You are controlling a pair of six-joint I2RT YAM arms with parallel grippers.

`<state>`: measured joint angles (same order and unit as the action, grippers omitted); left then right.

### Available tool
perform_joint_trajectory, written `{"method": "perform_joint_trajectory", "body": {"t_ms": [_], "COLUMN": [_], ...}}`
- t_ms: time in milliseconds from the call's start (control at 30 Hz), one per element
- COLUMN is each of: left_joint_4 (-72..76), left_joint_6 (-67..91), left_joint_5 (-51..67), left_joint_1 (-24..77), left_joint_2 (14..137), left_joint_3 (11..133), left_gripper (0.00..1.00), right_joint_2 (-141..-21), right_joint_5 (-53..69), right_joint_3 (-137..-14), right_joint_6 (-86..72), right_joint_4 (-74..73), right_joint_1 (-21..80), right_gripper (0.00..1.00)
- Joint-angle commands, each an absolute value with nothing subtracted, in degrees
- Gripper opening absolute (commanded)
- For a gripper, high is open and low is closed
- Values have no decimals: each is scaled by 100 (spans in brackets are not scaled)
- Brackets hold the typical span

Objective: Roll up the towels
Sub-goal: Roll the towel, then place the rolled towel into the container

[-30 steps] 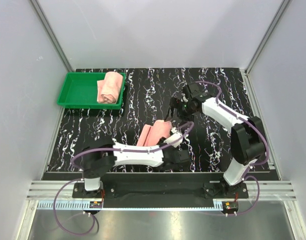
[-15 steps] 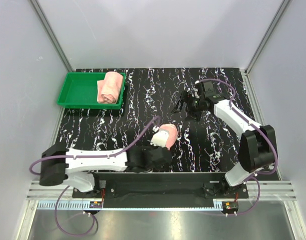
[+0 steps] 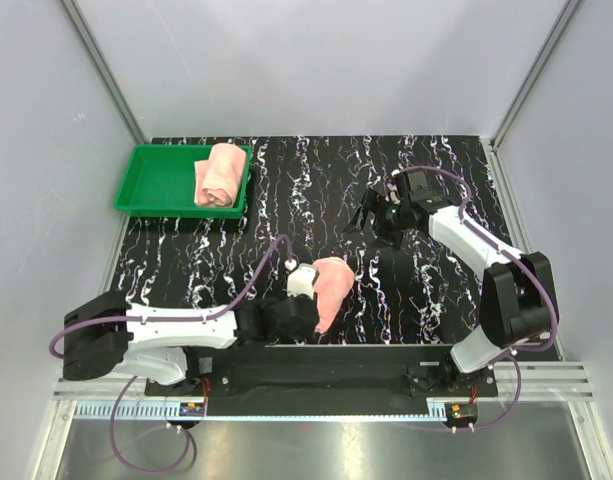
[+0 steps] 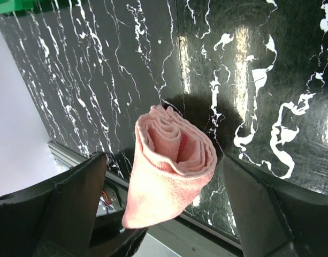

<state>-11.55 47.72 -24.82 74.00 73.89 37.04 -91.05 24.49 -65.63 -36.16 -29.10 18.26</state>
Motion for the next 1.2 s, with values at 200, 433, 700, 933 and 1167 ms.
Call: {"method": "perform_joint_trajectory", "body": {"t_ms": [200, 433, 700, 933, 1167], "left_joint_4": [946, 2143, 3796, 5745, 8826], "left_joint_6": [5466, 5835, 6486, 7224, 8260], "left_joint_5": [-1425, -468, 395, 983, 1318], "left_joint_1": [6506, 5767, 4984, 4650, 4491], "left_joint_2": [6522, 6276, 6556, 7583, 9751], "left_joint_3": [2331, 1504, 800, 369, 27], "left_gripper": [7, 7, 6, 6, 4], "right_joint_2": [-8149, -7463, -7513, -8225, -9524], "right_joint_5": [3620, 4227, 4166, 3525, 3498], "right_joint_3": [-5398, -3774, -2646, -2320, -2145], "right_joint_6": [-4332, -5176, -5643, -5397, -5589], "right_joint_4": [-708, 1597, 2953, 3637, 5762], "right_joint_1": [1846, 1846, 1960, 2750, 2962], "right_gripper": [95, 96, 98, 100, 100]}}
